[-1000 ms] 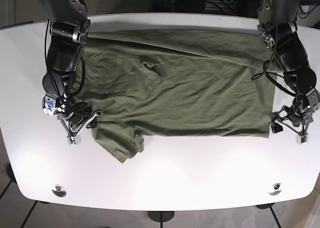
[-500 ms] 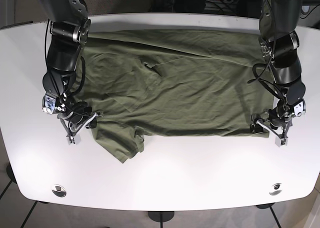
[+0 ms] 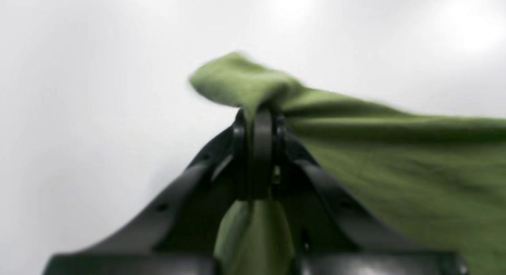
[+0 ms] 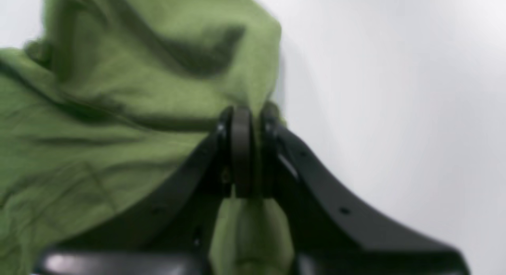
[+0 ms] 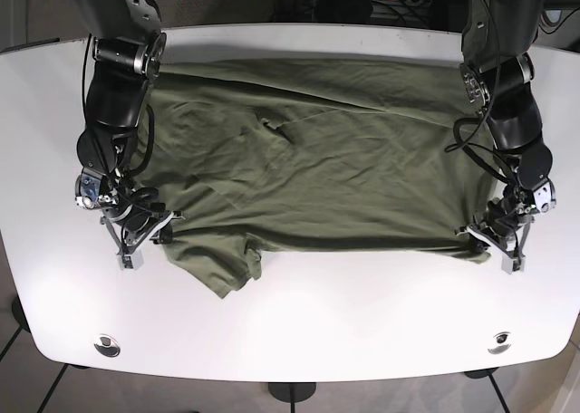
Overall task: Fold the T-shirt properly
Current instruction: 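Fold the held edge over onto the shirt with both grippers, then regrasp the folded strip ends with both grippers and straighten it, then fold the strip end with the left gripper toward the right gripper, then push both strip ends toward the middle with both grippers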
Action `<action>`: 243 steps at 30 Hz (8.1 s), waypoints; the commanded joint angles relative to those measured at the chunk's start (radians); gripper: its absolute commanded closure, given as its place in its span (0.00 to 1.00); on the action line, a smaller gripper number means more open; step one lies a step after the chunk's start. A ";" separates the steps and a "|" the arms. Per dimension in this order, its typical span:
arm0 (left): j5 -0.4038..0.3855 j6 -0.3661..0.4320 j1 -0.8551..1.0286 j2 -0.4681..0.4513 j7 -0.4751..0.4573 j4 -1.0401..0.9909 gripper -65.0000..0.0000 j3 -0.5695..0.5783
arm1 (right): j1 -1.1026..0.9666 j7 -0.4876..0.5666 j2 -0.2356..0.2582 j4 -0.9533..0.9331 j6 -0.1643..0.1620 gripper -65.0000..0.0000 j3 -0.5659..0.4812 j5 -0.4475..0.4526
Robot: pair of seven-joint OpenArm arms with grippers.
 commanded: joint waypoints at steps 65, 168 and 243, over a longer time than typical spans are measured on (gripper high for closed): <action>-0.071 -0.066 0.602 0.049 0.269 0.687 0.51 -0.068 | -0.300 -0.237 -0.096 0.597 -0.003 0.98 0.055 0.039; -0.645 0.153 0.524 0.366 0.547 0.935 0.38 0.442 | -0.533 -0.179 -0.086 0.559 0.005 0.79 0.032 0.187; -0.602 0.035 0.545 0.279 0.439 0.715 0.88 0.368 | -0.523 -0.368 -0.309 0.800 -0.026 0.55 -0.295 0.445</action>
